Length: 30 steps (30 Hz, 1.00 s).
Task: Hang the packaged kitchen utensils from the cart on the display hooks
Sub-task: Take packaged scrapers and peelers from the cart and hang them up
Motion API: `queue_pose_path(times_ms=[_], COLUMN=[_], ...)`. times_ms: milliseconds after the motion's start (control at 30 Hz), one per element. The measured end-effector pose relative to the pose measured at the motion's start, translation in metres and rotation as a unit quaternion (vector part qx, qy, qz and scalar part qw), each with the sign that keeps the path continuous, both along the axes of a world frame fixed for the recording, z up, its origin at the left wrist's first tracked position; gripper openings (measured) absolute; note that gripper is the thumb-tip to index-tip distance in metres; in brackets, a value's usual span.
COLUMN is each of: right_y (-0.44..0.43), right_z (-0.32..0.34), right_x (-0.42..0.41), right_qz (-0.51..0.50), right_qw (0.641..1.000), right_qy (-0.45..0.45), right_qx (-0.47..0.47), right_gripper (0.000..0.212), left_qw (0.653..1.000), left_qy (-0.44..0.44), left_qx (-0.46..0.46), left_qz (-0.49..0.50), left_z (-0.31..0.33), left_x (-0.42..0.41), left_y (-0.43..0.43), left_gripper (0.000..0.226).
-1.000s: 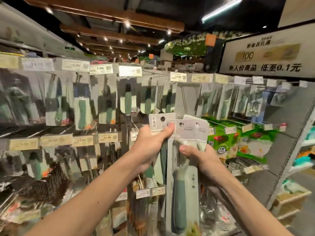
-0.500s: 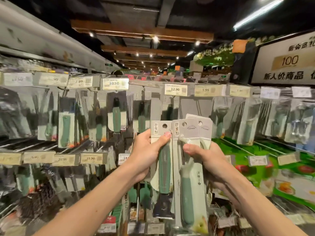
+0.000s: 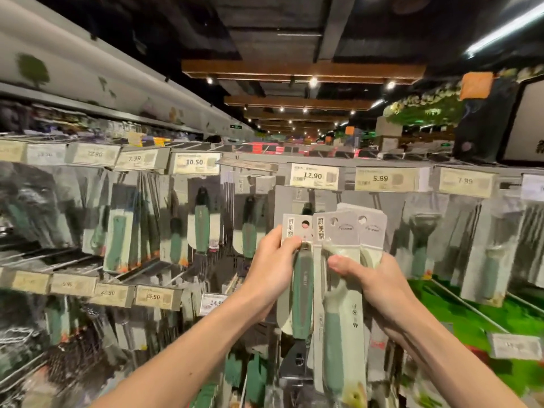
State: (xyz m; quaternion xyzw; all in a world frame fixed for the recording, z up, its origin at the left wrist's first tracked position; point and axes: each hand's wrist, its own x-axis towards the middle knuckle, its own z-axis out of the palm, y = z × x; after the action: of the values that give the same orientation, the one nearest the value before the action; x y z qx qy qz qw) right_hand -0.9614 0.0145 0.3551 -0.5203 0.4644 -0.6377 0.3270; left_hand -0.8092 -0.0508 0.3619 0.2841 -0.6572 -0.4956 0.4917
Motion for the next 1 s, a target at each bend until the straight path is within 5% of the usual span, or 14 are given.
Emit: queue_pose_path(times_ms=[133,267,600,1000], right_y=[-0.014,-0.021,-0.035,-0.041], right_z=[0.003,0.007,0.005,0.018], right_x=[-0.005,-0.011,-0.033,-0.031], right_qz=[-0.010,-0.019,-0.045,-0.036], right_qw=[1.000,0.999,0.997,0.997], right_qy=[0.002,0.021,0.043,0.049], right_qx=[-0.005,-0.020,-0.048,-0.050], right_gripper=[0.050,0.046,0.040,0.041], left_qw=[0.997,0.995,0.966,0.934], left_qy=[0.004,-0.010,0.013,-0.026], left_qx=[-0.065,-0.084,-0.252,-0.322], left_qz=[0.034,0.054,0.054,0.153], left_z=[0.002,0.002,0.018,0.017], left_x=[-0.004,-0.013,-0.031,-0.057], left_y=[-0.024,-0.049,-0.072,-0.106], left_gripper=[0.020,0.049,0.062,0.081])
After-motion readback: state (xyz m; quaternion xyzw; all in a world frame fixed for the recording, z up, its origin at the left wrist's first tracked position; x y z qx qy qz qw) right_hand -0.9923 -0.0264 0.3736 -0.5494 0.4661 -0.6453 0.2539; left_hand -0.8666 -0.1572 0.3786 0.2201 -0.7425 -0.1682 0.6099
